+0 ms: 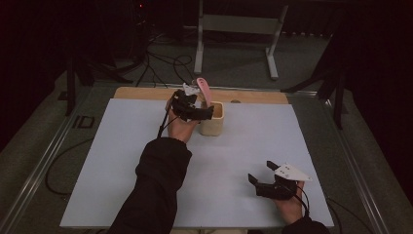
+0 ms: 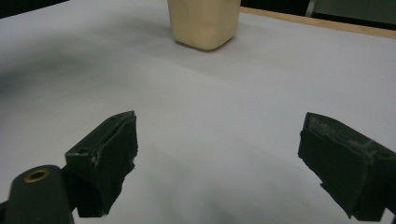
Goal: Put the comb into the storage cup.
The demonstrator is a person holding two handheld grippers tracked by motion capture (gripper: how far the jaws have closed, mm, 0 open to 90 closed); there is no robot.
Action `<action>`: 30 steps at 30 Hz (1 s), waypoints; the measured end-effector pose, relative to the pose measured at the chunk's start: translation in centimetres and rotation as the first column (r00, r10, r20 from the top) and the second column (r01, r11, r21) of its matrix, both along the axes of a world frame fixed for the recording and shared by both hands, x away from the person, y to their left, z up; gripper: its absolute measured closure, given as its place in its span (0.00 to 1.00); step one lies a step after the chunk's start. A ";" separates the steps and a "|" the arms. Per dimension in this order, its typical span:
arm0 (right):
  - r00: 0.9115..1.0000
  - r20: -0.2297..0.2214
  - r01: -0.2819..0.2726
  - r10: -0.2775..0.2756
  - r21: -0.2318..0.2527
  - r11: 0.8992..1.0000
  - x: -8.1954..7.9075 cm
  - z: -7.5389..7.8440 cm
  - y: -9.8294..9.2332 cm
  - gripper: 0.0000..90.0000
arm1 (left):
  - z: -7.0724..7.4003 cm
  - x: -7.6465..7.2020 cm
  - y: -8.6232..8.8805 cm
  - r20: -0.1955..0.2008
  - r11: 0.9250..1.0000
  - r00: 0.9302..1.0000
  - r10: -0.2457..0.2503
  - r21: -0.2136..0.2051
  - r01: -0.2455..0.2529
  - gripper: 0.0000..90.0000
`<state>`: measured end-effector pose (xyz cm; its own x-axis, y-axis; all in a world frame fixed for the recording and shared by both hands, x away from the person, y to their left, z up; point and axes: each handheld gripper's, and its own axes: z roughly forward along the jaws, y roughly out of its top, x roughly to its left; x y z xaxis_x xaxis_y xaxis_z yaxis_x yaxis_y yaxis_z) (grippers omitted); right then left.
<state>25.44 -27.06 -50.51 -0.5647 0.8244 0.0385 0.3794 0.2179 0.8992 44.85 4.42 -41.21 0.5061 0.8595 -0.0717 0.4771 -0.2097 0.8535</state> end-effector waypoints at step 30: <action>1.000 -0.002 -0.001 0.001 -0.004 1.000 0.0 -0.1 0.2 0.13 | -0.1 -4.9 7.1 0.044 0.996 0.995 -0.085 0.026 0.084 0.00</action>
